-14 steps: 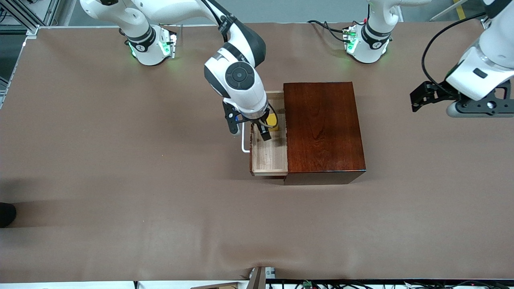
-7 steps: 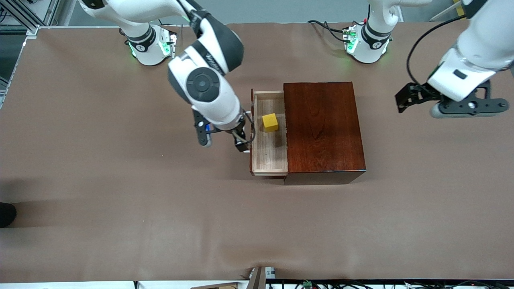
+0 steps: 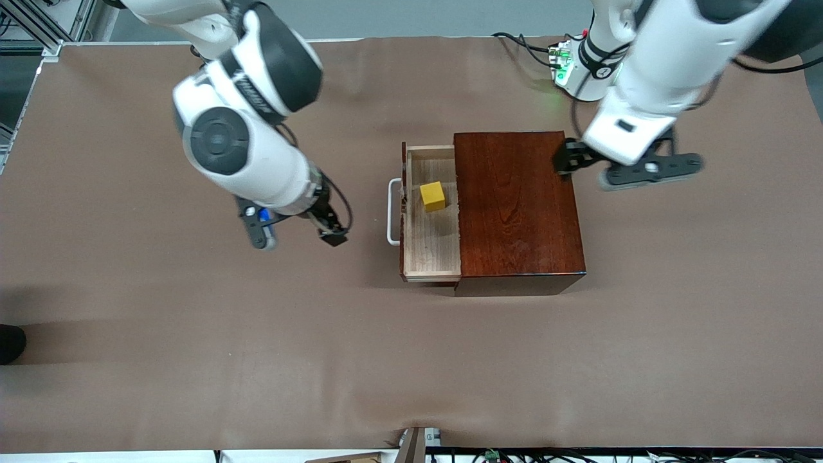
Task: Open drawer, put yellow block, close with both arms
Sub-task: 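Withdraw the right gripper while the left gripper reaches the drawer front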
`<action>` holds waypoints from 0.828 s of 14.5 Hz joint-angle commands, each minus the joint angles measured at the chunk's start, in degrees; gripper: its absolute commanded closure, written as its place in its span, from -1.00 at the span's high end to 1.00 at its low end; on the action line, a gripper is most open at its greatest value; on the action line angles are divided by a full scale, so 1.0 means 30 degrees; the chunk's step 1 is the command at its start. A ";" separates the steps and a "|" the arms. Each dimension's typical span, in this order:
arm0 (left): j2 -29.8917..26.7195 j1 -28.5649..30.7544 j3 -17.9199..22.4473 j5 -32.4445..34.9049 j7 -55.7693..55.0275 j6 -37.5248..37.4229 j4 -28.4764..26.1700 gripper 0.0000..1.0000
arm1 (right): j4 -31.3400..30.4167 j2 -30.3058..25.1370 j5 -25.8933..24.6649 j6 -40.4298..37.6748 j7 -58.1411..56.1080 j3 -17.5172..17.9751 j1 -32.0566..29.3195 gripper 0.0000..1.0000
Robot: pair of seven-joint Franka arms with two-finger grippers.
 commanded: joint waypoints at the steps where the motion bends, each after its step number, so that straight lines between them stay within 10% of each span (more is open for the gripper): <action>1: 0.1938 -0.1749 0.0150 -0.0109 -0.3197 0.0786 0.1576 1.00 | -0.0028 -0.0724 0.0547 -0.1056 -0.2366 0.0337 -0.1457 1.00; 12: 0.7008 -0.6439 0.0297 0.1737 -1.3075 0.6439 0.3481 1.00 | 0.0734 -0.2219 0.0518 -0.4573 -1.3091 0.0279 -0.5590 1.00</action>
